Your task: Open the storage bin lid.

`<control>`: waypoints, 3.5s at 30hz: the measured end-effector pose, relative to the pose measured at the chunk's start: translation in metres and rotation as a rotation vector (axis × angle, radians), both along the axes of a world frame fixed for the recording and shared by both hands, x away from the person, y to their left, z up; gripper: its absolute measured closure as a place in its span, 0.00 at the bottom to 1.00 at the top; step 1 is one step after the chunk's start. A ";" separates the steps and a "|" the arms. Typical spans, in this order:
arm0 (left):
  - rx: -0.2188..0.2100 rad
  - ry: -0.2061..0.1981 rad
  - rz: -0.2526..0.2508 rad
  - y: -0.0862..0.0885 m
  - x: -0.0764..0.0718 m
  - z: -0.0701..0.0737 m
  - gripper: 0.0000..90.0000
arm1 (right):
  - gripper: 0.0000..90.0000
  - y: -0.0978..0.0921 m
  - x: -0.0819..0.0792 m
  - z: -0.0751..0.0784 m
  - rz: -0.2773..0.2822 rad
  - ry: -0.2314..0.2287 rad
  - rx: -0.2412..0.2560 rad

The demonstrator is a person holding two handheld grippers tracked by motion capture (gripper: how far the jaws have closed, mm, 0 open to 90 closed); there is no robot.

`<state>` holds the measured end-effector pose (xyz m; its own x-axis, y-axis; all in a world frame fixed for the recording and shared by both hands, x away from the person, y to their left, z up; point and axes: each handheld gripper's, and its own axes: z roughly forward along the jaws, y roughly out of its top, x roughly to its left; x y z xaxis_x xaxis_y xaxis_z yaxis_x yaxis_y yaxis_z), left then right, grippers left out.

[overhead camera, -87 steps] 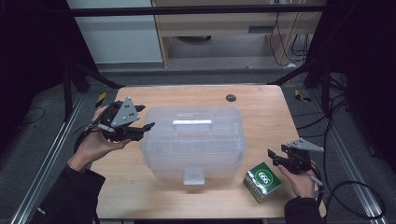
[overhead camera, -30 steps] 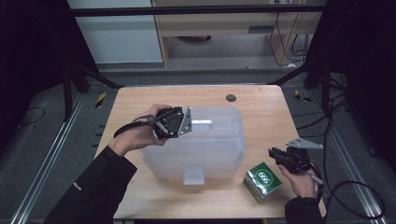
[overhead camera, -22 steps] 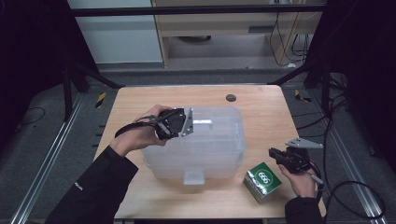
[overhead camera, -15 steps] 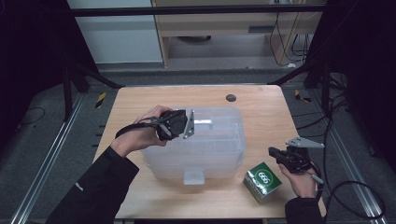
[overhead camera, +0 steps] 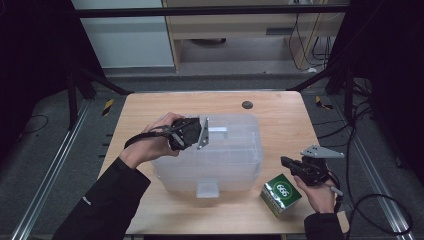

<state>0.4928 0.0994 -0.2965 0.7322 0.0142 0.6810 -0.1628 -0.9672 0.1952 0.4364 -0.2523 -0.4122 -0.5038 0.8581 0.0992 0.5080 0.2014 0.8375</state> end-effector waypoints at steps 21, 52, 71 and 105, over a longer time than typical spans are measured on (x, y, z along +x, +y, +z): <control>-0.062 -0.066 0.058 0.003 0.027 0.019 0.80 | 1.00 0.016 -0.003 0.000 0.065 0.002 0.007; -0.121 -0.040 0.107 0.004 0.051 0.028 0.77 | 1.00 0.041 0.000 0.016 0.149 -0.073 0.158; -0.384 0.035 0.124 0.046 0.025 0.040 0.49 | 1.00 0.042 0.000 0.015 0.150 -0.063 0.150; -1.026 -0.002 0.528 0.186 -0.019 -0.008 0.81 | 1.00 0.043 -0.001 0.015 0.157 -0.051 0.123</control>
<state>0.4734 0.2856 -0.3047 0.4693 0.8660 0.1728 0.2137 -0.3012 0.9293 0.4359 -0.2094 -0.3975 -0.6374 0.7517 0.1694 0.4350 0.1696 0.8843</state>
